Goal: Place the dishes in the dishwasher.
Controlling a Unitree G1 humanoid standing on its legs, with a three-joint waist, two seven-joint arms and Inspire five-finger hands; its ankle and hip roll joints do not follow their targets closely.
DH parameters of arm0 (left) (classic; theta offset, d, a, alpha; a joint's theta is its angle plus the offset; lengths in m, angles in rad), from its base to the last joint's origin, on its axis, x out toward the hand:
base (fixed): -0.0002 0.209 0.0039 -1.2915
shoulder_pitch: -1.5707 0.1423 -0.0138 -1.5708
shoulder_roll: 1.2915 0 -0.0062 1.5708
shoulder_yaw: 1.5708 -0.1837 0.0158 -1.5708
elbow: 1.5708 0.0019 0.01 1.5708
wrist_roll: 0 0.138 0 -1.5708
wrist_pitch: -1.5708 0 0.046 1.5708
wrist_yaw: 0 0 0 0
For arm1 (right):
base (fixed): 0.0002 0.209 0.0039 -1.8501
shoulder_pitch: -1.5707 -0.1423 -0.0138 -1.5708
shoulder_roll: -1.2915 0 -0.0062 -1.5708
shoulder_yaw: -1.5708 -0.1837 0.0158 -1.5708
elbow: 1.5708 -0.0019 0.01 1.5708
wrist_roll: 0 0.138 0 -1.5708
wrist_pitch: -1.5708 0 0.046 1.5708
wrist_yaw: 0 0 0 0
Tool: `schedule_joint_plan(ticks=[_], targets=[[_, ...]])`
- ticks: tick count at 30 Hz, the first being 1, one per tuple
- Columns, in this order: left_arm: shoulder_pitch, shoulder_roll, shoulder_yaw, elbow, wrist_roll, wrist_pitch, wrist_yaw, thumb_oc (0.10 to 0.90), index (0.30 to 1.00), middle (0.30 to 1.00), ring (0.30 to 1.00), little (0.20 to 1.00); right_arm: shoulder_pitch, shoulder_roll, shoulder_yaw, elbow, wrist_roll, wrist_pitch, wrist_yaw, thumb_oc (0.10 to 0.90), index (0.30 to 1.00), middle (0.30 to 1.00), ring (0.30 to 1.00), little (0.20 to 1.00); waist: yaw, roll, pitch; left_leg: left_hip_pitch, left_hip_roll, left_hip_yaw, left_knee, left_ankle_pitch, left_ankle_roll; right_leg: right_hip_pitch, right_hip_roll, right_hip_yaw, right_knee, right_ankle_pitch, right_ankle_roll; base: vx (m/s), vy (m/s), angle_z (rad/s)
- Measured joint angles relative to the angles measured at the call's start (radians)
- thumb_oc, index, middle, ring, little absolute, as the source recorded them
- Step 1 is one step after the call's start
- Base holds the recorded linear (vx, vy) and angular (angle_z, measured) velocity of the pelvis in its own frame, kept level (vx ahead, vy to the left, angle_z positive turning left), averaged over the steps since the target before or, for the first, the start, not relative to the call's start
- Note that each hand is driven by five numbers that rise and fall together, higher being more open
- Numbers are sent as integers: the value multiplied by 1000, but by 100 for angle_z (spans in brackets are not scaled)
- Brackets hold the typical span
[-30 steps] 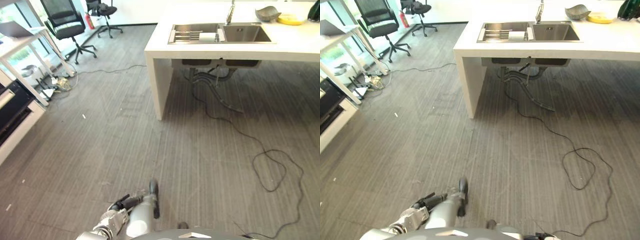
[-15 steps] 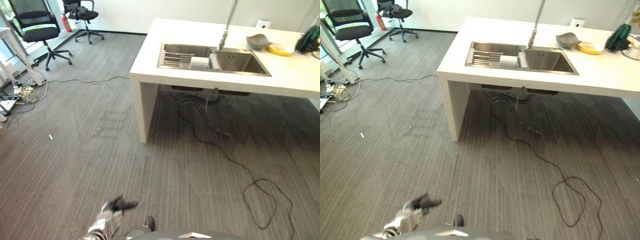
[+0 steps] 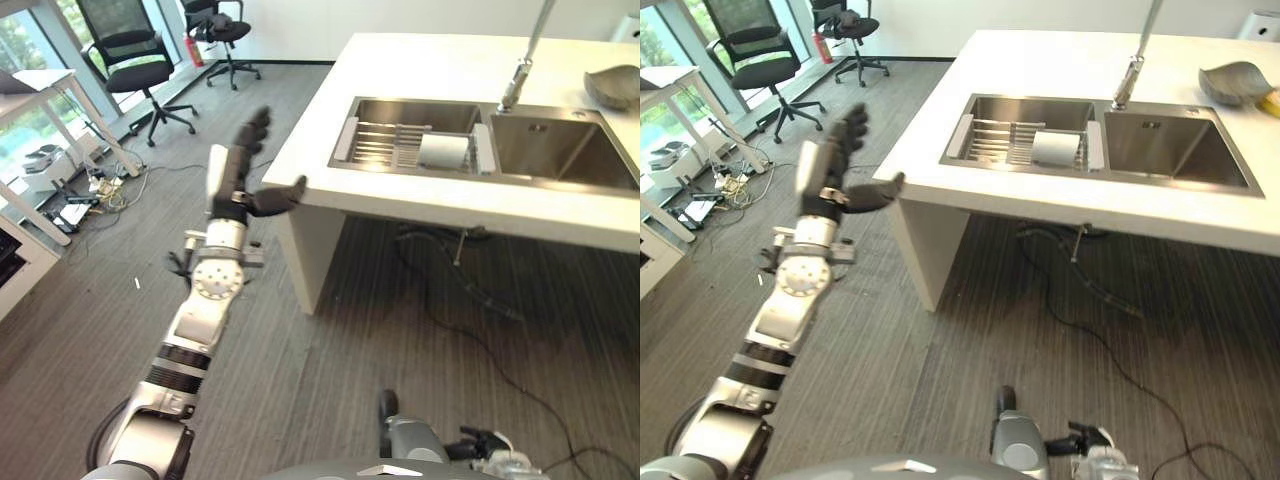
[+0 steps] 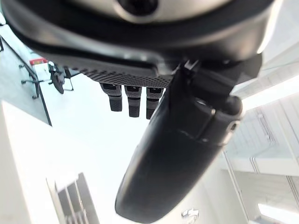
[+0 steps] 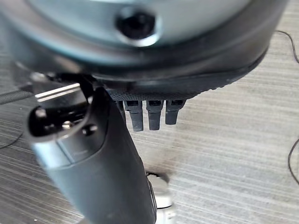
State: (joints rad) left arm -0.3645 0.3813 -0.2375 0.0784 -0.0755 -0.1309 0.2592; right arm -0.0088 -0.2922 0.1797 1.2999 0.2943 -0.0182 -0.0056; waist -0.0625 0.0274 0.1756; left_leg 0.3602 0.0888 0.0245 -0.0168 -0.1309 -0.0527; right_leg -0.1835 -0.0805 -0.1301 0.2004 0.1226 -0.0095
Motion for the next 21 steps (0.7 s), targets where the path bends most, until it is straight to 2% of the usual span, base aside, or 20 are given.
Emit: schedule_joint_plan(ticks=[1, 3, 4, 5, 6, 7, 8, 9, 10, 11, 12, 13, 14, 15, 16, 17, 18, 19, 20, 21], targets=[[17, 0, -21, 1, 9, 2, -14, 800, 900, 900, 900, 900, 0, 1, 0, 1, 0, 4, 2, 800, 900, 900, 900, 900, 4, 9, -2, -3, 12, 21, 12, 3, 2, 1, 27, 5, -3, -9, -9, 297, -204, 6], [31, 4, -26, 5, 11, 15, -23, 800, 900, 900, 900, 900, -22, 25, 8, 9, -9, 5, 5, 800, 900, 900, 900, 900, 4, 0, 5, -12, 10, 27, 53, 20, -5, 12, 40, 14, -17, -15, -22, 218, -158, -32], [42, 3, -48, 11, 18, 57, -41, 800, 900, 900, 900, 900, -30, 33, 42, 10, -33, 6, 6, 800, 900, 900, 900, 900, 1, -15, 13, -1, 15, 19, 115, 47, -43, 63, 56, 21, -45, -36, -37, 192, -165, -24], [51, 6, -61, 11, 30, 67, -50, 800, 900, 900, 900, 900, -27, 34, 61, 11, -40, 9, 9, 800, 900, 900, 900, 900, 5, -13, 14, 5, 23, 22, 161, 52, -51, 120, 66, 24, -90, -33, -42, 260, -224, -35], [70, 3, -64, 8, 44, 65, -60, 800, 900, 900, 900, 900, -26, 36, 88, 11, -59, 18, 11, 800, 900, 900, 900, 900, 3, -12, 3, 9, 16, 6, 160, 28, -70, 170, 69, 39, -145, -20, -59, 192, -168, -36], [78, -8, -66, -4, 46, 62, -73, 800, 900, 900, 900, 900, -28, 23, 115, 3, -88, 18, 12, 800, 900, 900, 900, 900, 3, -9, -4, 3, -6, -9, 77, 9, -64, 218, 68, 59, -203, -10, -65, 126, -145, -27], [86, -15, -66, -14, 46, 58, -79, 800, 900, 900, 900, 900, -26, 15, 116, -1, -103, 18, 19, 800, 900, 900, 900, 900, 2, -1, -8, -6, -15, -8, 11, 25, -51, 246, 72, 61, -236, 4, -58, 156, -259, -20], [86, -16, -68, -15, 39, 51, -87, 800, 900, 900, 900, 900, -26, 4, 115, -3, -108, 18, 21, 800, 900, 900, 900, 900, 1, 21, -18, -40, -14, -8, -36, 70, -44, 266, 83, 59, -257, 8, -45, 165, -325, -13], [89, -20, -63, -14, 29, 49, -88, 800, 900, 900, 900, 900, -32, -12, 116, -6, -107, 19, 28, 800, 900, 900, 900, 900, 1, 51, -24, -81, 10, -2, 12, 90, -24, 269, 114, 52, -255, -8, -44, 121, -332, -18], [95, -18, -48, -12, 15, 48, -88, 800, 900, 900, 900, 900, -47, -10, 115, -5, -107, 24, 31, 800, 900, 900, 900, 900, 7, 48, -20, -120, 15, 4, 116, 42, -42, 260, 118, 50, -217, -35, -43, 12, -242, -24], [95, -9, -41, -12, 4, 48, -88, 800, 900, 900, 900, 900, -55, -2, 113, -14, -103, 24, 34, 800, 900, 900, 900, 900, 14, 20, -7, -178, 4, 12, 251, 29, -66, 249, 104, 54, -176, -60, -39, 2, -175, -19], [95, -9, -41, -12, 4, 48, -88, 800, 900, 900, 900, 900, -55, -2, 113, -14, -103, 24, 34, 800, 900, 900, 900, 900, 14, 20, -7, -178, 4, 12, 251, 29, -66, 249, 104, 54, -176, -60, -39, -8, -149, -19], [95, 3, -36, -12, -4, 50, -87, 800, 900, 900, 900, 900, -60, 2, 114, -33, -100, 22, 39, 800, 900, 900, 900, 900, 31, -12, -2, -256, -7, 14, 394, 47, -98, 224, 84, 52, -123, -84, -38, 61, -134, -9], [90, 7, -30, -12, -4, 50, -87, 800, 900, 900, 900, 900, -68, 1, 114, -37, -96, 17, 40, 800, 900, 900, 900, 900, 34, -29, 3, -326, -9, 6, 522, 68, -133, 200, 74, 47, -85, -107, -52, 172, -173, -21], [84, 11, -32, -4, -3, 55, -85, 800, 900, 900, 900, 900, -85, 1, 123, -17, -97, 14, 40, 800, 900, 900, 900, 900, 56, -48, 25, -420, -38, -50, 728, 182, -146, 241, 63, 67, -82, -129, -82, 225, -124, -24], [86, 11, -34, -3, -2, 57, -86, 800, 900, 900, 900, 900, -87, 4, 127, 0, -97, 13, 39, 800, 900, 900, 900, 900, 64, -63, 33, -438, -54, -70, 766, 205, -139, 273, 61, 79, -106, -134, -83, 227, -52, -23], [81, 14, -35, -5, -1, 54, -89, 800, 900, 900, 900, 900, -87, 5, 122, 10, -97, 13, 38, 800, 900, 900, 900, 900, 63, -62, 33, -447, -60, -67, 718, 154, -119, 305, 56, 81, -141, -134, -87, 222, 2, -10], [74, 12, -35, -5, 0, 52, -88, 800, 900, 900, 900, 900, -87, 1, 116, 18, -97, 13, 37, 800, 900, 900, 900, 900, 59, -60, 35, -449, -65, -60, 636, 139, -106, 321, 53, 80, -159, -133, -89, 259, 31, 2], [63, 12, -39, -6, 11, 52, -88, 800, 900, 900, 900, 900, -86, -4, 115, 33, -96, 14, 36, 800, 900, 900, 900, 900, 56, -49, 40, -449, -78, -44, 517, 135, -103, 338, 56, 83, -178, -118, -76, 184, 33, -1], [57, 12, -47, -8, 29, 52, -89, 800, 900, 900, 900, 900, -84, -13, 115, 58, -97, 15, 35, 800, 900, 900, 900, 900, 50, -31, 33, -436, -93, -30, 286, 141, -90, 364, 60, 85, -231, -100, -63, 157, 34, -17]])
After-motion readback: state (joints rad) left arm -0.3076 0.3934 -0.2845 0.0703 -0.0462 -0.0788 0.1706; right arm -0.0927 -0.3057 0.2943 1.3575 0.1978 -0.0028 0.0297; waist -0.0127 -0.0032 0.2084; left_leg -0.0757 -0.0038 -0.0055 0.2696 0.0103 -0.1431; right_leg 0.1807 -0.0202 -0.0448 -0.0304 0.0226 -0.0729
